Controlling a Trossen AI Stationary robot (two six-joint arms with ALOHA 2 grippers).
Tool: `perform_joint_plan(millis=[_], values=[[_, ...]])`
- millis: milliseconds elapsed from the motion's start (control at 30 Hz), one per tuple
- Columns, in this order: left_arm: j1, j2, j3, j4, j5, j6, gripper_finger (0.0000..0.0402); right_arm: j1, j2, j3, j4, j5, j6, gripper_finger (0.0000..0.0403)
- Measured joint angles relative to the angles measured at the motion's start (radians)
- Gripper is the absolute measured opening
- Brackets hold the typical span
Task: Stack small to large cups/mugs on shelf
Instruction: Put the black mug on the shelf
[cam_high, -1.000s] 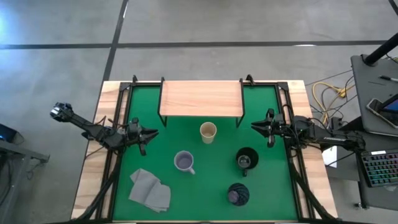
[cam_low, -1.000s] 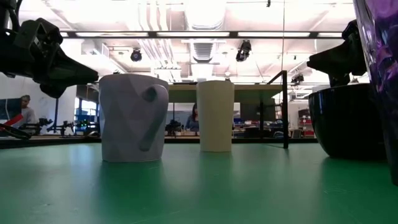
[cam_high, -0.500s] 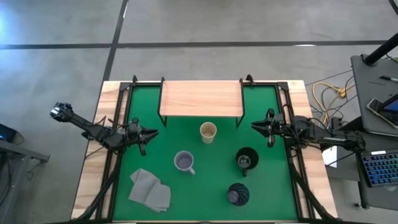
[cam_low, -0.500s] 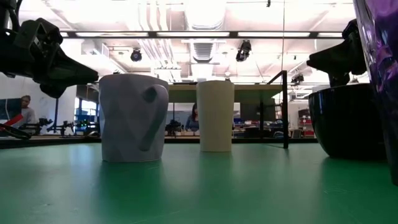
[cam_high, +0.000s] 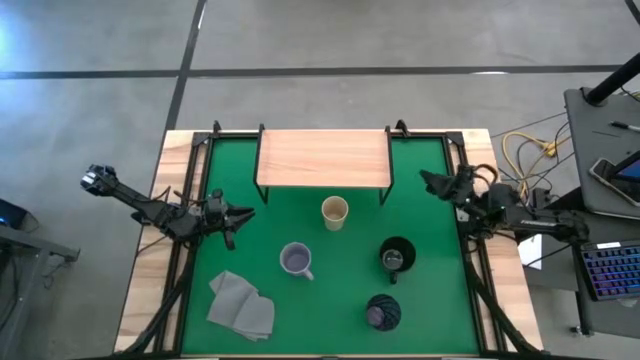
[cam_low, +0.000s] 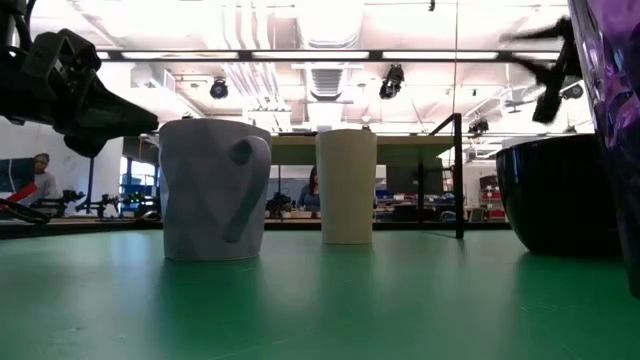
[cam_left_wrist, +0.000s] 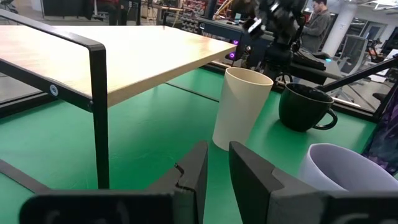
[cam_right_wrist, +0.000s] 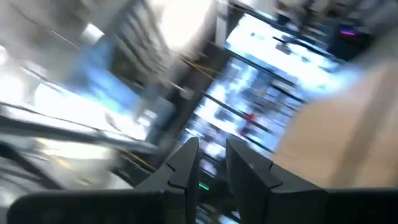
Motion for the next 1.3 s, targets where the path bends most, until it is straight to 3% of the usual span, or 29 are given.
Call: perform_joint_plan(millis=[167, 300, 400, 533, 633, 700, 933, 1033, 1100, 1167, 1300], values=[[0.001, 0.0, 0.0, 0.0, -0.053, 0.001, 0.0052, 0.0, 0.034, 0.0, 0.317, -0.057, -0.02, 0.0072], [0.001, 0.005, 0.0, 0.001, -0.053, 0.001, 0.0052, 0.0, 0.046, 0.0, 0.47, -0.094, -0.212, 0.0075], [0.001, 0.002, 0.0, 0.003, -0.062, 0.0, 0.0052, 0.0, 0.044, 0.0, 0.47, -0.084, -0.334, 0.0072], [0.002, 0.0, 0.0, 0.002, -0.071, 0.0, 0.0052, 0.0, 0.052, 0.0, 0.446, -0.071, -0.312, 0.0068], [0.002, 0.001, 0.0, 0.002, -0.071, 0.0, 0.0052, 0.0, 0.059, 0.0, 0.417, 0.058, -0.395, 0.0069], [0.002, 0.001, 0.0, 0.002, -0.071, 0.0, 0.0052, 0.0, 0.058, 0.001, 0.44, 0.094, -0.347, 0.0071], [0.002, 0.0, 0.0, 0.003, -0.071, 0.0, 0.0052, 0.0, 0.065, 0.046, 0.429, 0.032, -0.319, 0.0075], [0.002, 0.0, 0.0, 0.003, -0.071, 0.0, 0.0052, 0.0, 0.127, 0.136, 0.409, -0.146, -0.323, 0.0074], [0.002, 0.0, 0.0, 0.003, -0.071, 0.0, 0.0052, 0.002, 0.212, 0.246, 0.323, -0.213, -0.355, 0.0076], [0.002, -0.001, 0.0, 0.004, -0.071, 0.0, 0.0052, 0.002, 0.31, 0.384, 0.119, -0.22, -0.401, 0.008], [0.002, 0.0, 0.0, 0.005, -0.071, 0.0, 0.0052, 0.003, 0.528, 0.727, -0.629, -0.221, -0.401, 0.009]])
